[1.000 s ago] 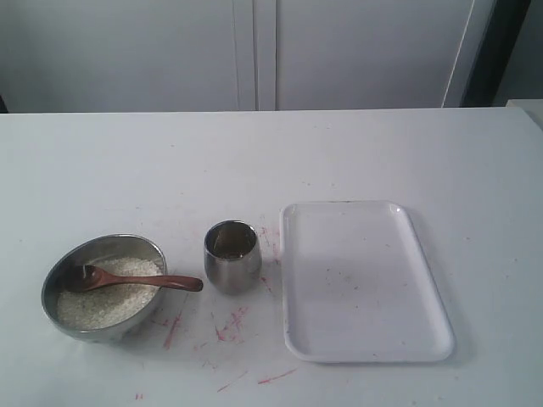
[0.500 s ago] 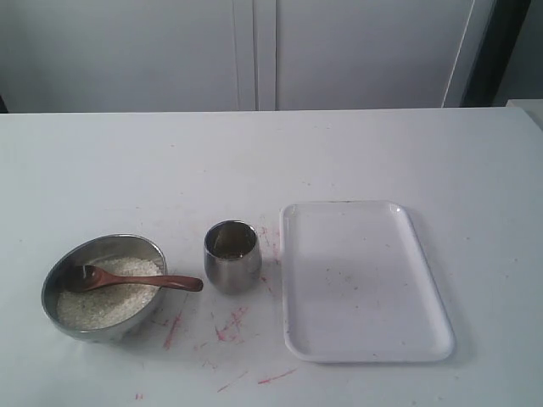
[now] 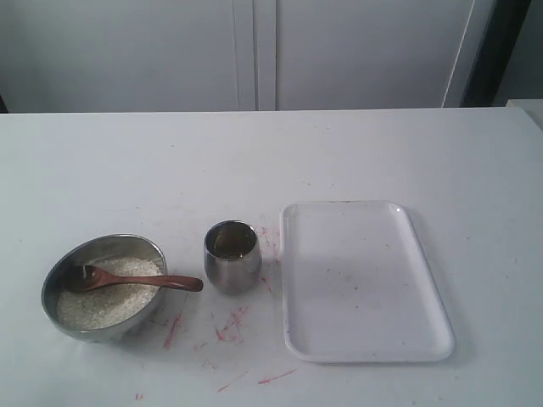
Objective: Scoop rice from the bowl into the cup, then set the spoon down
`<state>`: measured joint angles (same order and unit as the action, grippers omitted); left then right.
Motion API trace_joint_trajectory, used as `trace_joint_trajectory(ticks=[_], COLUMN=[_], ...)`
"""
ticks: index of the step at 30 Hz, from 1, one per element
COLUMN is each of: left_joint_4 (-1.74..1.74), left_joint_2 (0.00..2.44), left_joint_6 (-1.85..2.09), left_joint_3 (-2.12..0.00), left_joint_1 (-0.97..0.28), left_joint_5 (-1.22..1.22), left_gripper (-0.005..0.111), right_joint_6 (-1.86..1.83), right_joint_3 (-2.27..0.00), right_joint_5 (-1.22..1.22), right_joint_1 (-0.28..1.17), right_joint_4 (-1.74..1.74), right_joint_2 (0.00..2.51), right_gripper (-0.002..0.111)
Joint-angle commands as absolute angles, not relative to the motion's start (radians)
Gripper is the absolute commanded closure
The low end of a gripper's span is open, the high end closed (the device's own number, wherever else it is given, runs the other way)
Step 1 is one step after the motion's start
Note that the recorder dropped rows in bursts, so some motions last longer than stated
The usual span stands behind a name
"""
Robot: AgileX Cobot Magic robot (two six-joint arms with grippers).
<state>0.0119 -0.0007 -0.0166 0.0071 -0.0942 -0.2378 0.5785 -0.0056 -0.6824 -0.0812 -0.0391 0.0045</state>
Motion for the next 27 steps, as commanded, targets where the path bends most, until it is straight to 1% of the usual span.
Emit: trace_joint_trajectory(ticks=[1, 8, 14, 18, 27], left_joint_4=[0.021, 0.021, 0.021, 0.021, 0.021], left_joint_2=[0.0, 0.0, 0.0, 0.0, 0.0], left_joint_6=[-0.019, -0.019, -0.019, -0.019, -0.019], left_joint_3=[0.0, 0.0, 0.0, 0.0, 0.0], left_joint_1=[-0.093, -0.093, -0.093, -0.093, -0.093], left_joint_5=[-0.237, -0.237, -0.237, -0.237, -0.237], left_gripper=[0.092, 0.092, 0.092, 0.092, 0.092], right_joint_6=[0.659, 0.655, 0.649, 0.624, 0.631], right_joint_3=[-0.032, -0.201, -0.38, -0.497, -0.754], right_joint_5=[-0.81, -0.792, -0.631, -0.599, -0.598], right_joint_1=[-0.09, -0.09, -0.09, -0.09, -0.09], right_joint_4=[-0.042, -0.042, -0.059, -0.07, -0.311], right_joint_2=[0.0, 0.0, 0.0, 0.011, 0.142], right_gripper=[0.108, 0.108, 0.108, 0.108, 0.108])
